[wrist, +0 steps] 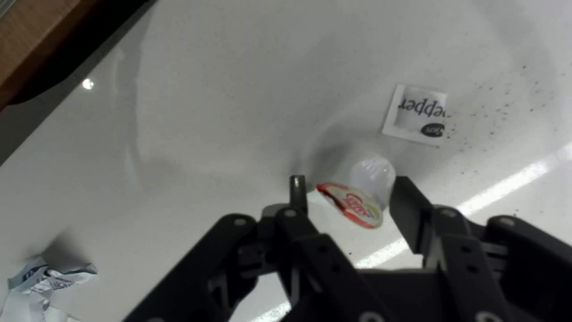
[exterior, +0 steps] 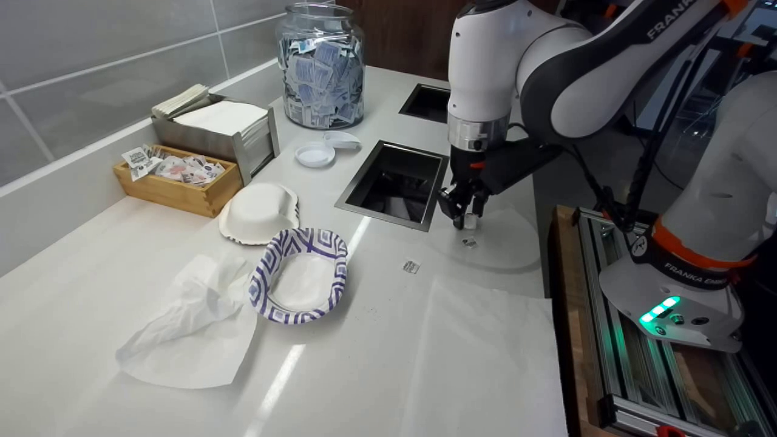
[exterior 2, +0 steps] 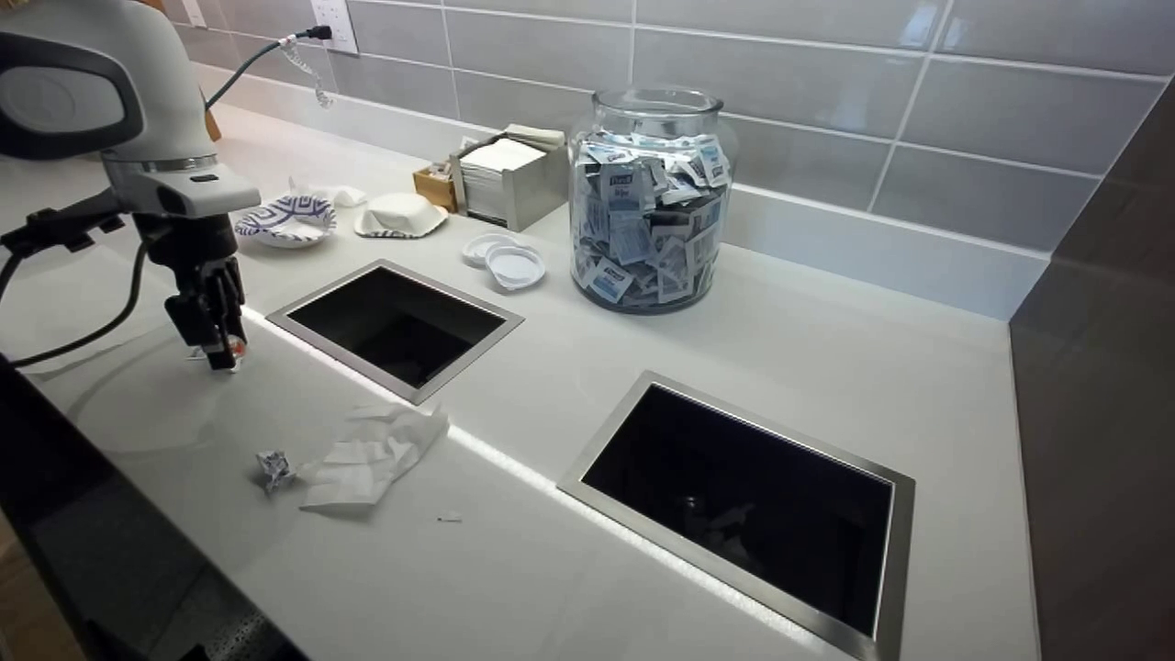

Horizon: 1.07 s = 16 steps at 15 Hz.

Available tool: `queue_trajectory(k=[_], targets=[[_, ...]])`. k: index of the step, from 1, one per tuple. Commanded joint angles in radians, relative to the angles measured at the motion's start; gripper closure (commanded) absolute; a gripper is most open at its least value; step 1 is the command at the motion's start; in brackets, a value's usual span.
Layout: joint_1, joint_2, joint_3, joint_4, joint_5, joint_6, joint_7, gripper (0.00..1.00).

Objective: Put the small packet inside the sink

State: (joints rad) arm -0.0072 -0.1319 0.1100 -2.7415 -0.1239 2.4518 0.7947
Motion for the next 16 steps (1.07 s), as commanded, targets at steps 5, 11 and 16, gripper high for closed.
queue_trajectory(k=[5, 11, 16], targets=[[0.002, 0.007, 0.0, -0.01, -0.049, 0.027, -0.003, 0.9], [0.002, 0.0, 0.0, -0.017, -0.055, 0.028, -0.002, 0.94], [0.0, -0.01, 0.003, -0.017, -0.062, 0.026, 0.003, 0.97]])
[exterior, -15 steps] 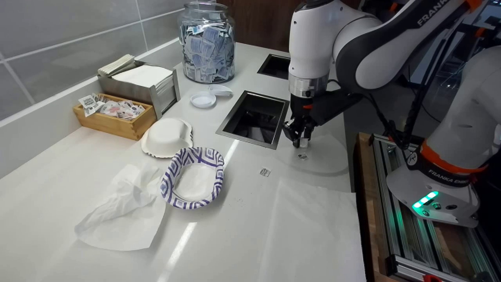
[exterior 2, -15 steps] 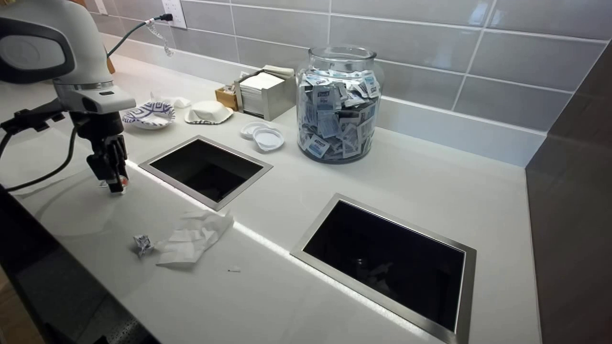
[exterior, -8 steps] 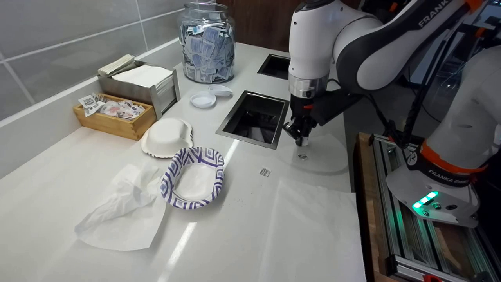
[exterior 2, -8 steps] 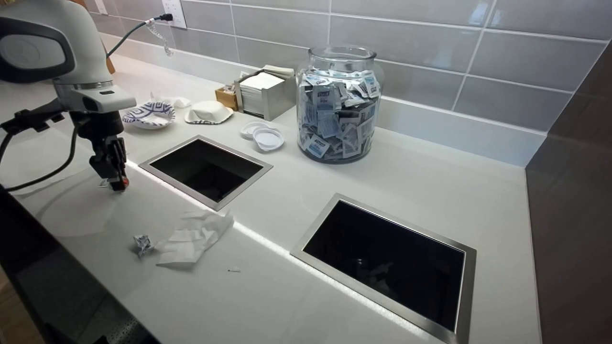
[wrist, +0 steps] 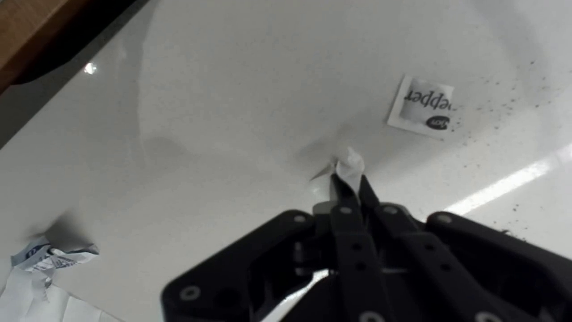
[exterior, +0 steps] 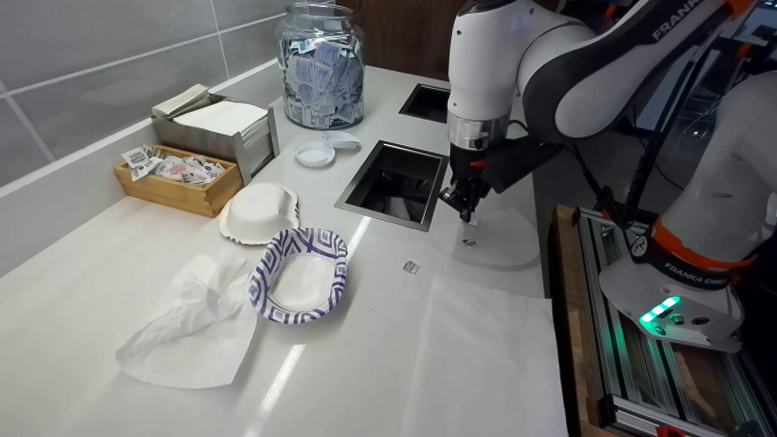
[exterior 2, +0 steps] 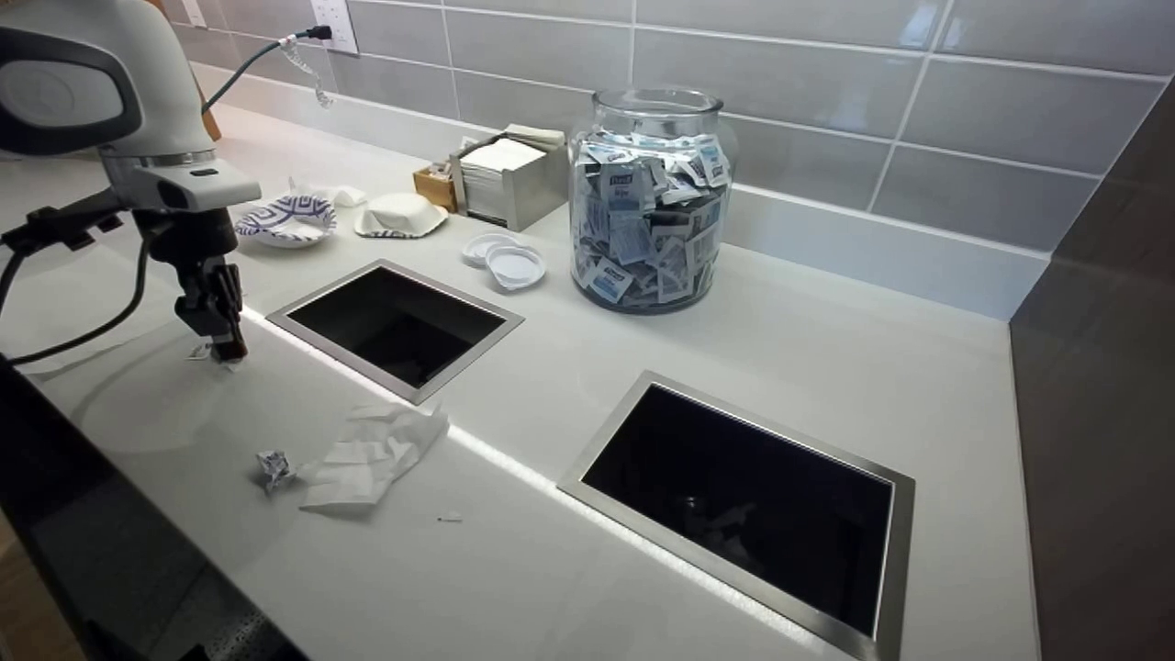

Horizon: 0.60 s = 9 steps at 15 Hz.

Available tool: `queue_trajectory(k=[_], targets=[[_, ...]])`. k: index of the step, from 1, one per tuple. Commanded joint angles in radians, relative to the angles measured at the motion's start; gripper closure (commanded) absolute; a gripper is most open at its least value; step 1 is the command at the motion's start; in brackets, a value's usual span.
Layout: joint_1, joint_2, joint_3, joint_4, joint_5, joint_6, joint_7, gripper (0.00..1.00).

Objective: Put the small packet inside the sink

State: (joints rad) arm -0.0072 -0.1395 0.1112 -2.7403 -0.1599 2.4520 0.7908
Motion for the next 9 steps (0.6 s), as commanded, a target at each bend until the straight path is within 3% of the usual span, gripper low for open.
queue_trajectory(k=[1, 6, 7, 8, 9], targets=[[0.0, -0.001, 0.001, -0.018, -0.026, 0.026, 0.006, 0.97], [0.0, -0.012, 0.004, -0.018, -0.036, 0.016, 0.012, 0.97], [0.0, -0.017, 0.005, -0.018, -0.04, 0.013, 0.016, 0.92], [-0.001, -0.025, 0.006, -0.019, -0.048, 0.008, 0.022, 0.7], [-0.002, -0.03, 0.007, -0.02, -0.055, 0.005, 0.026, 0.67]])
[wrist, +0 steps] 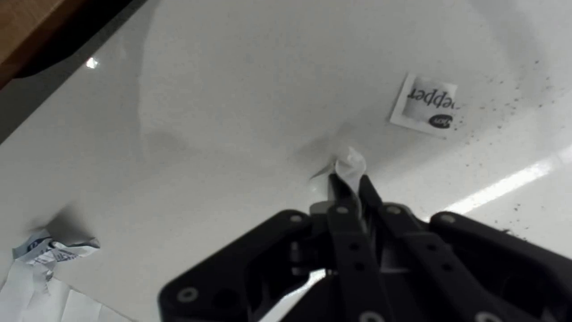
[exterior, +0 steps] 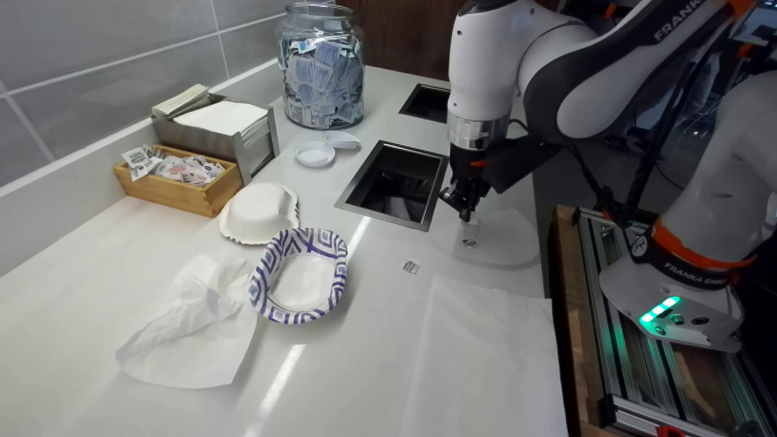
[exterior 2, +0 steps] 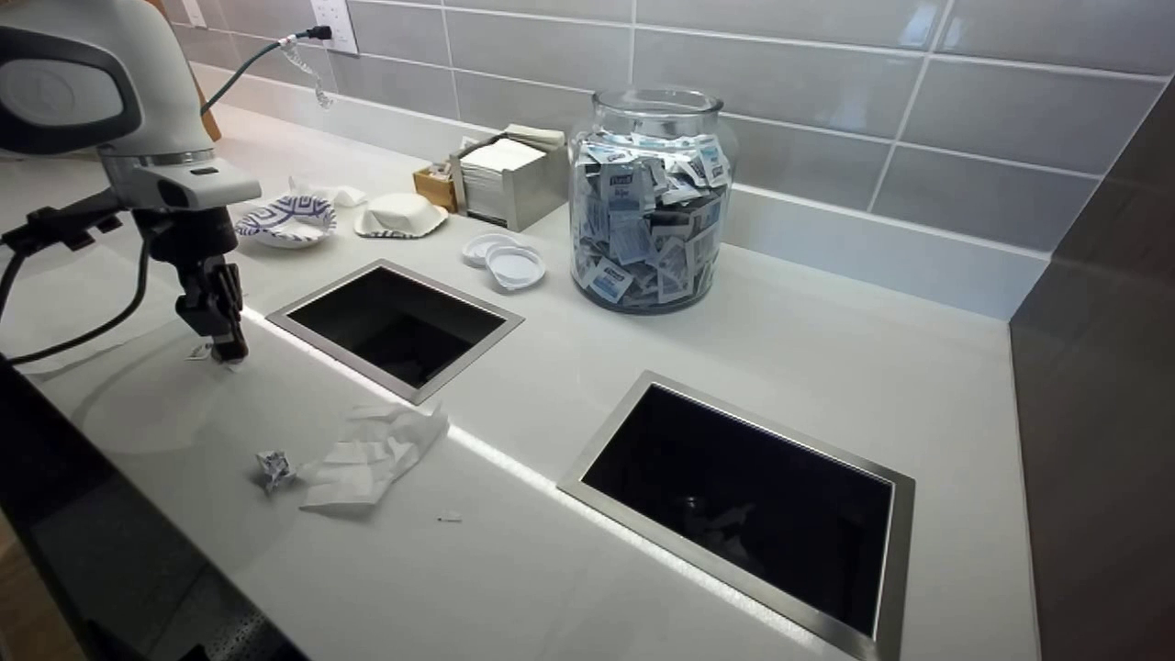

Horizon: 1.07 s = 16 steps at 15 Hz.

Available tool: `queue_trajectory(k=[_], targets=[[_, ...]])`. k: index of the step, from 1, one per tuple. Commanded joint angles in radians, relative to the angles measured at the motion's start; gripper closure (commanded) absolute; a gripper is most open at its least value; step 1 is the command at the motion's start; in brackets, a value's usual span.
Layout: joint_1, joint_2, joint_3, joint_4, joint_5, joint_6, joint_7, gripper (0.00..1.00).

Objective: Put the small packet inside the sink

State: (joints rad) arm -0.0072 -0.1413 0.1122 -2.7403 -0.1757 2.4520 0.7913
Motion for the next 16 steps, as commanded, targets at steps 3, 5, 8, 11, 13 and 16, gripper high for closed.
queue_trajectory(k=[3, 5, 8, 11, 13, 16], targets=[[-0.005, -0.047, 0.009, -0.022, -0.058, -0.003, 0.037, 0.52], [-0.006, -0.058, 0.011, -0.022, -0.069, -0.006, 0.041, 0.37], [-0.005, -0.069, 0.016, -0.017, -0.076, -0.006, 0.042, 0.15], [-0.001, -0.074, 0.023, -0.017, -0.062, 0.007, 0.038, 0.0], [0.004, -0.069, 0.026, -0.018, -0.043, 0.018, 0.032, 0.0], [0.009, -0.051, 0.028, -0.016, -0.017, 0.018, 0.026, 0.0]])
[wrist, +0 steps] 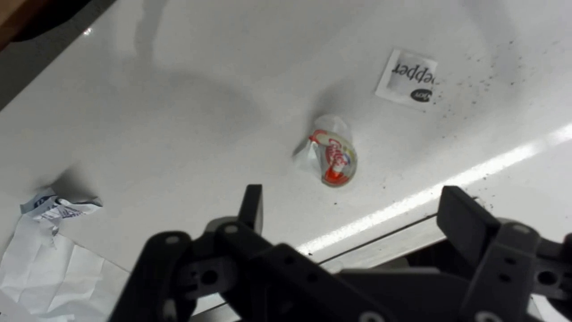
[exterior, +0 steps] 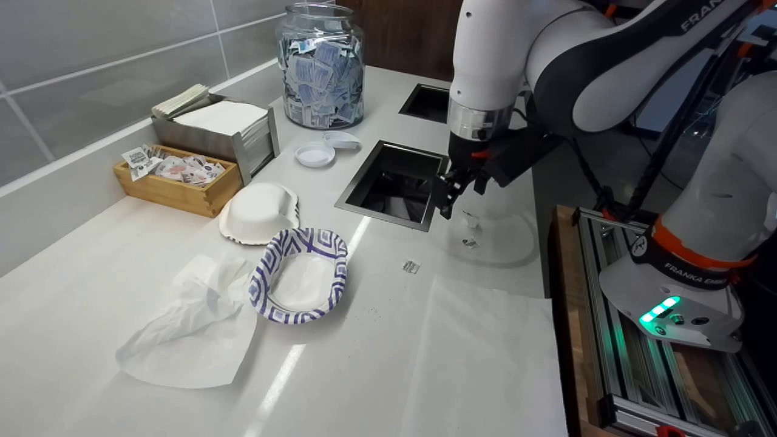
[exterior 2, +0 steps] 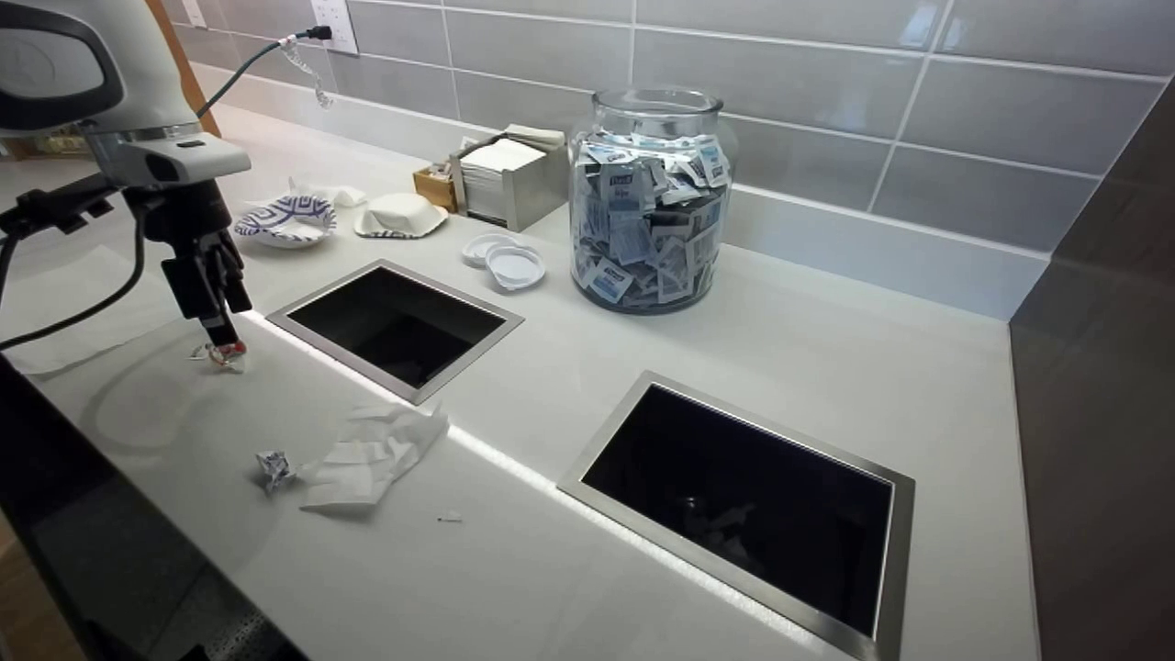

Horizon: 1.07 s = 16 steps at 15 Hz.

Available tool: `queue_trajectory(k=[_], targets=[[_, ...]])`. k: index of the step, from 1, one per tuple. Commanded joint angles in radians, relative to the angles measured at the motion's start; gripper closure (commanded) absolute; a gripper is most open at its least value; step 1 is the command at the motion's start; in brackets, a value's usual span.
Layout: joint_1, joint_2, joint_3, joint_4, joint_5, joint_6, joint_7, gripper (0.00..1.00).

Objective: Put the small packet inside the sink

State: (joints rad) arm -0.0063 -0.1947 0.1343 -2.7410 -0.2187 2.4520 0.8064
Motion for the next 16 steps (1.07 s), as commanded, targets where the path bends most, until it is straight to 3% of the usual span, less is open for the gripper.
queue_trajectory(k=[1, 12, 14, 16], targets=[[0.011, 0.013, 0.004, -0.01, 0.038, 0.02, 0.002, 0.0], [0.01, 0.071, -0.014, -0.006, 0.086, 0.068, -0.021, 0.01], [0.01, 0.081, -0.018, -0.007, 0.089, 0.085, -0.023, 0.26], [0.011, 0.089, -0.02, -0.007, 0.089, 0.097, -0.024, 0.4]])
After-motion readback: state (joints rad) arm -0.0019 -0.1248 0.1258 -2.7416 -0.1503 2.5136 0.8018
